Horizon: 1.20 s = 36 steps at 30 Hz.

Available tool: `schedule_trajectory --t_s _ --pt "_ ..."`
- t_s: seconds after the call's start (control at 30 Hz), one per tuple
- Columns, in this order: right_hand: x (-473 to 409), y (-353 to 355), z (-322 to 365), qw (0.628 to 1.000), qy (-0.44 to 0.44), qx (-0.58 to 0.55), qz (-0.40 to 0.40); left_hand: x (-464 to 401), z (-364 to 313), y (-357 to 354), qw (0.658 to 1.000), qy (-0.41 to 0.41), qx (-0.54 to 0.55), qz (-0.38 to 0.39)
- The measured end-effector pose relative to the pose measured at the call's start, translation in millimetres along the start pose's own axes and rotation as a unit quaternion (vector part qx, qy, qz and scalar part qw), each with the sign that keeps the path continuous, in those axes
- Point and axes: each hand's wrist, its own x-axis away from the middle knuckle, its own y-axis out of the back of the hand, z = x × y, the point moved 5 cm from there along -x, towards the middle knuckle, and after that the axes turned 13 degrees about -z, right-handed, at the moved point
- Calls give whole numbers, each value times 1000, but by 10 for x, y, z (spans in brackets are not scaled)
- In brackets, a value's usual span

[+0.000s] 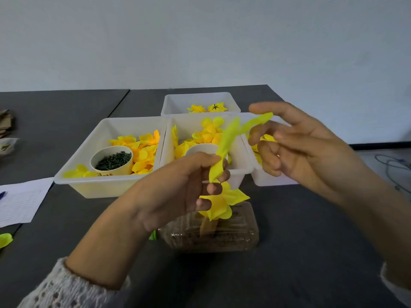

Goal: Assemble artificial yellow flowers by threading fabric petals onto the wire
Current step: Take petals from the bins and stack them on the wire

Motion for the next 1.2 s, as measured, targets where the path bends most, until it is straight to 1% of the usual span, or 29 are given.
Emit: schedule_trajectory --t_s 0.07,0.13,0.2,0.23,0.27,0.3,0.33,0.37,0.4,0.43,0.5,0.57,0.6,0.67,0.77,0.83,0.97,1.03,1.1,1.2 --pt "1 -14 130 990 70 117 -21 -11 -28 -4 998 32 26 48" --pt "-25 -42 253 967 132 215 -38 -6 -56 -1 992 69 52 96" --pt "-44 -76 360 950 164 261 -45 4 -69 20 986 98 60 118" --pt "-54 -79 400 945 175 273 -52 5 -78 36 987 103 49 111" --pt "-71 -73 423 939 179 285 -63 -6 -85 74 990 104 25 87" --pt "-92 -64 425 935 177 298 -71 -25 -103 126 995 93 -19 44" --pt "-124 -50 398 936 165 301 -80 -53 -130 197 994 70 -78 -10" --pt "-161 -23 348 940 142 295 -92 -73 -167 267 987 45 -139 -61" --pt "-202 14 266 948 108 281 -103 -88 -201 337 977 19 -192 -95" --pt "-240 51 161 957 64 261 -112 -90 -232 375 967 -5 -229 -114" --pt "-287 95 -96 973 -38 197 -114 -73 -260 402 953 -56 -270 -128" --pt "-294 142 -356 976 -130 128 -122 -52 -272 378 932 -120 -313 -139" --pt "-285 161 -464 973 -160 109 -123 -54 -267 355 924 -148 -325 -138" --pt "-257 167 -621 970 -196 97 -105 -98 -220 351 919 -171 -327 -140" --pt "-237 168 -745 970 -212 92 -69 -182 -129 445 907 -173 -337 -182" --pt "-256 220 -792 970 -202 116 -75 -212 -73 486 891 -185 -363 -200" --pt "-289 309 -857 974 -151 139 -92 -215 -30 478 849 -239 -417 -222" --pt "-310 337 -907 975 -140 144 -100 -214 -23 460 840 -261 -417 -229" --pt "-338 348 -959 973 -152 136 -111 -217 -12 447 832 -275 -421 -233" --pt "-350 343 -999 971 -151 151 -105 -238 23 455 830 -273 -431 -227"
